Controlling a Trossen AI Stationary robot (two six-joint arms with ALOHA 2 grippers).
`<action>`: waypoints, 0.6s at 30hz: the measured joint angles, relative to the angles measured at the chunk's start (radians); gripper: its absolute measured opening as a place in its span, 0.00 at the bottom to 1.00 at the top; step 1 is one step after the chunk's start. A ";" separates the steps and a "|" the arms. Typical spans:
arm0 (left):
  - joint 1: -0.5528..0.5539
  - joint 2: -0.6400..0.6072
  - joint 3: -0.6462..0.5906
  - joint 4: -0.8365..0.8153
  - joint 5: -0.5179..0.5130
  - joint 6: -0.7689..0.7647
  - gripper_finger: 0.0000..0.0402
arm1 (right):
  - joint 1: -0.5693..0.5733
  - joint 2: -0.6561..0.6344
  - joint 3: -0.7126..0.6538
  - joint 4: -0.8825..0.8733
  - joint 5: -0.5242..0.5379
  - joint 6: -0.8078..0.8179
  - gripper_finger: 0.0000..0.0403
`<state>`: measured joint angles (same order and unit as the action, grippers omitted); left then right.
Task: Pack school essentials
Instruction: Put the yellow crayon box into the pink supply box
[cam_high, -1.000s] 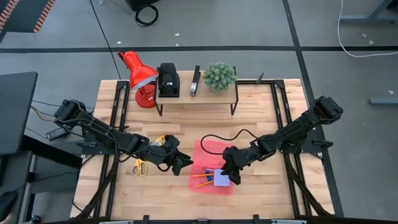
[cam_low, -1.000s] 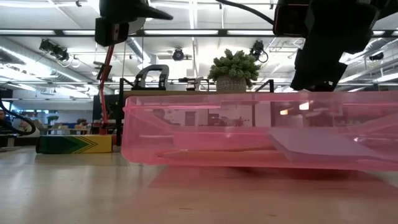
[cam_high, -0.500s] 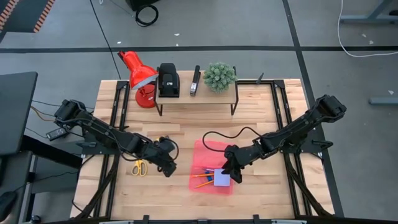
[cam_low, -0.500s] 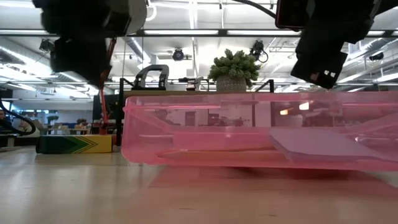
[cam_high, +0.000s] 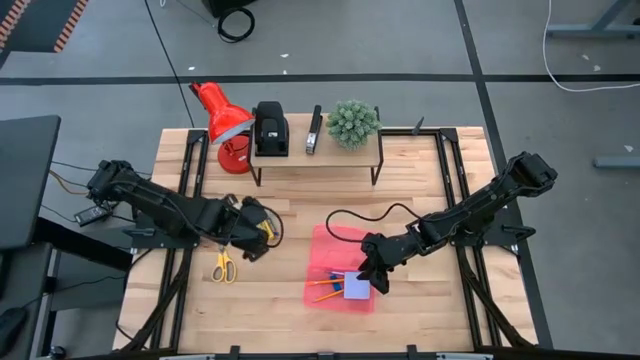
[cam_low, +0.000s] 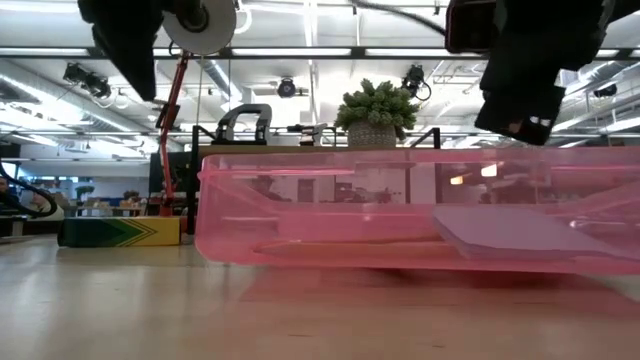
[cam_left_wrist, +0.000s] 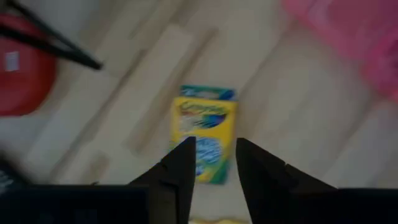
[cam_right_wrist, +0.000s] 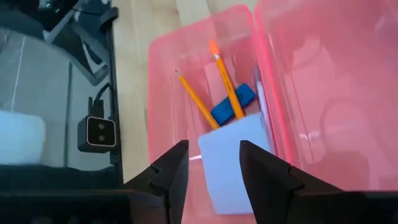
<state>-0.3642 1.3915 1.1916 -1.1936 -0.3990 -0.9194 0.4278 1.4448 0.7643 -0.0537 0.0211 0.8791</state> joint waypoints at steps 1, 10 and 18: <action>0.007 0.000 0.002 -0.023 0.000 0.000 0.29 | 0.000 0.000 0.000 0.001 -0.010 0.045 0.37; 0.032 0.000 -0.007 0.176 0.007 -0.007 0.28 | -0.056 -0.134 0.000 0.159 -0.025 0.151 0.37; 0.057 0.041 -0.007 0.188 0.086 0.188 0.50 | -0.110 -0.349 0.000 0.156 0.159 -0.023 0.37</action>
<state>-0.3071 1.4323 1.1845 -1.0054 -0.3125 -0.7319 0.3180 1.0958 0.7639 0.1026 0.1797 0.8565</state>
